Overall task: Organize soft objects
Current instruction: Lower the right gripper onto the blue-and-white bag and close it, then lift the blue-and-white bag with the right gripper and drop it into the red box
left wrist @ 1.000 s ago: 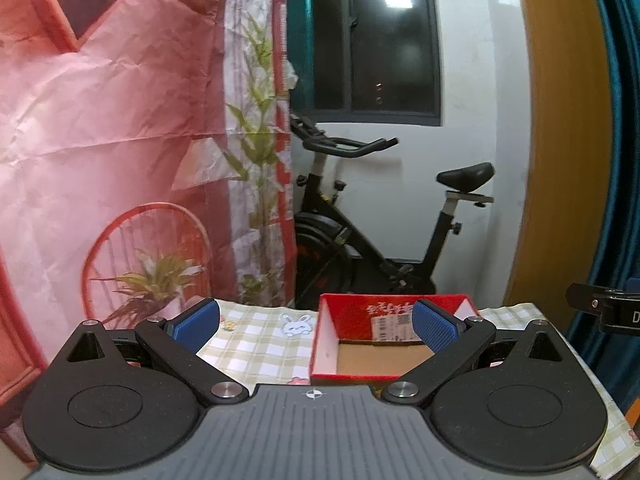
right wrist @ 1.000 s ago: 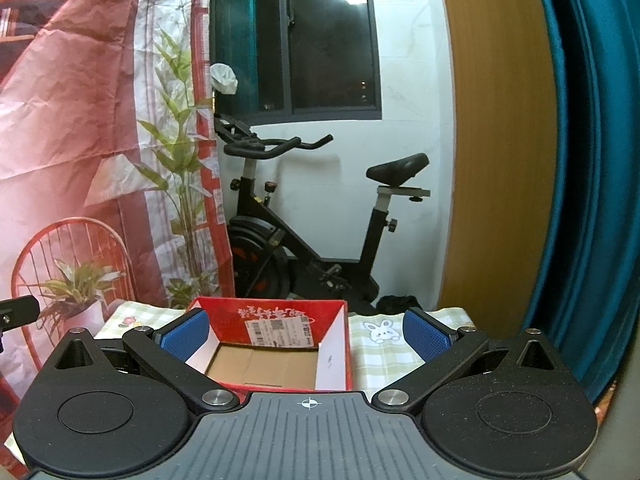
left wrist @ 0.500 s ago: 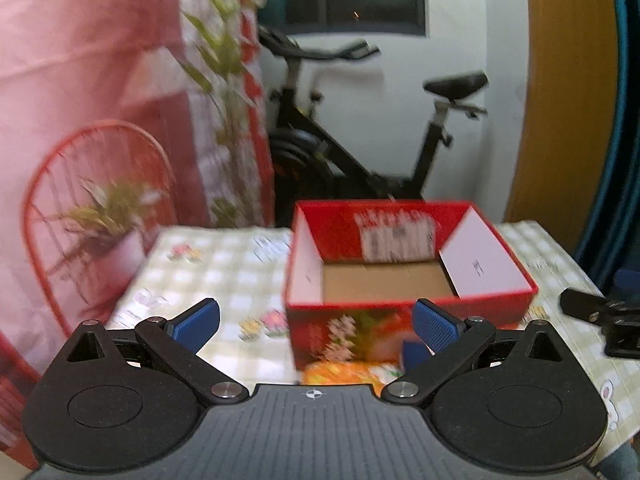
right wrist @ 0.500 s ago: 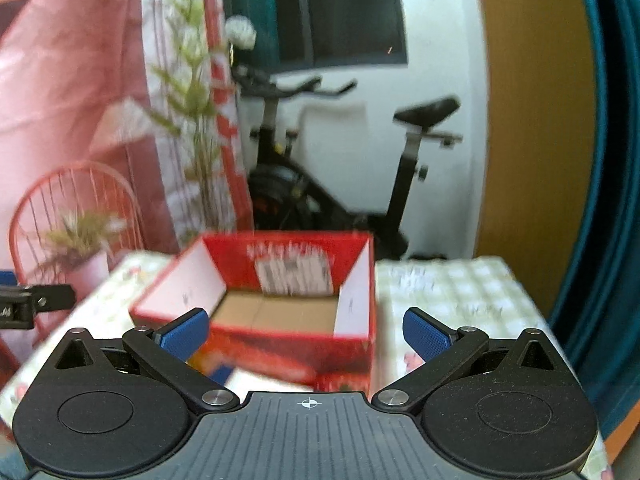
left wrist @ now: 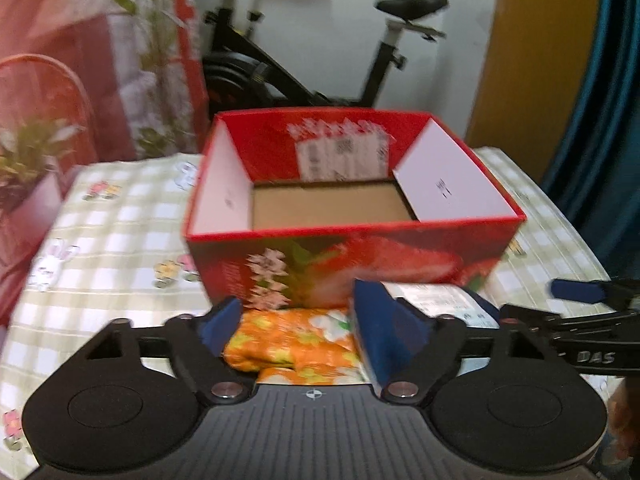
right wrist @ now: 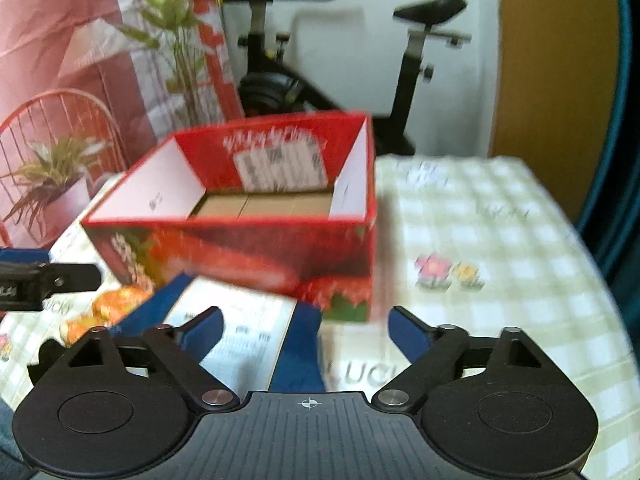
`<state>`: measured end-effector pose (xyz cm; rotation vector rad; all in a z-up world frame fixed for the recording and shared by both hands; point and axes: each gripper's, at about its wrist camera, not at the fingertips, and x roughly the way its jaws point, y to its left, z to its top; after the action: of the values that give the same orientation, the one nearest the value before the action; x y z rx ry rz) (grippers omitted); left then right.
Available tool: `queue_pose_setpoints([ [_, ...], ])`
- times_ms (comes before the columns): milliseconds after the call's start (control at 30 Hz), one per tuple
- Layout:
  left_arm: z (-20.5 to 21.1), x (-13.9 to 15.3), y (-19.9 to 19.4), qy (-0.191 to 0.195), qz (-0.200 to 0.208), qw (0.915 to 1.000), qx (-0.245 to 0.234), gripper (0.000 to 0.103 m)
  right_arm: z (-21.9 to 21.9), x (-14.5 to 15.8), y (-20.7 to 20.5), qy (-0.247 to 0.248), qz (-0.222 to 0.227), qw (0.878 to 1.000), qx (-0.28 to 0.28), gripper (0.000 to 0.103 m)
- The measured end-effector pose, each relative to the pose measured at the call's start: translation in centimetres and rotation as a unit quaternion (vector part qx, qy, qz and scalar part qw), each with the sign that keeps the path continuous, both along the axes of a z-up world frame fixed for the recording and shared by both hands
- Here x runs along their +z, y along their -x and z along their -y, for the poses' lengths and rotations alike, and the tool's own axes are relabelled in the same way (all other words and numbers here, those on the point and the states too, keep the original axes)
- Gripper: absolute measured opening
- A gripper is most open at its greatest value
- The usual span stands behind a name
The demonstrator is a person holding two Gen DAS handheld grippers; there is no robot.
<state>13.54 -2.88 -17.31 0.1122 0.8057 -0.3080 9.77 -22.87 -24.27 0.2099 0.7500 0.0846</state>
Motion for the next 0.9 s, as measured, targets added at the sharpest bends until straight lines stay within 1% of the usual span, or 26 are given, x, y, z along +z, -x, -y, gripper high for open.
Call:
queue_pose_setpoints([
  [33,0.3,-0.5,-0.3,0.002,-0.007,0.9999,-0.008,0.074,0.0,-0.6,-0.2,-0.007,-0.009,1.0,0.004,0.076],
  [200,1.1,-3.4,-1.7,0.015,-0.054,0.9979,-0.032,0.07,0.0,-2.4,-1.4,-0.036,-0.038,0.998,0.025,0.075],
  [267,1.1,-4.5,-2.2,0.029,-0.073,0.9962,-0.037,0.068,0.1,-2.7,-1.8,-0.047,-0.046,0.997,0.03,0.075],
  [333,0.9,-5.2,-2.5,0.046,-0.083,0.9948,-0.039,0.068,0.1,-3.2,-2.0,-0.058,-0.051,0.996,0.037,0.075],
  [467,0.9,-5.8,-3.1,0.053,-0.09,0.9934,-0.047,0.066,0.3,-3.7,-2.4,-0.082,-0.057,0.994,0.046,0.075],
  [600,0.8,-5.8,-3.3,0.075,-0.101,0.9904,-0.058,0.054,0.3,-4.1,-2.7,-0.103,-0.058,0.991,0.056,0.074],
  [700,1.0,-6.0,-3.2,0.088,-0.105,0.9884,-0.067,0.045,0.4,-4.0,-2.6,-0.11,-0.055,0.99,0.063,0.065],
  [767,1.4,-5.9,-3.0,0.086,-0.103,0.9884,-0.072,0.044,0.2,-3.5,-2.5,-0.103,-0.049,0.991,0.069,0.057],
  [900,1.5,-5.5,-2.7,0.08,-0.095,0.9897,-0.071,0.042,0.0,-2.8,-2.1,-0.102,-0.039,0.991,0.077,0.048],
])
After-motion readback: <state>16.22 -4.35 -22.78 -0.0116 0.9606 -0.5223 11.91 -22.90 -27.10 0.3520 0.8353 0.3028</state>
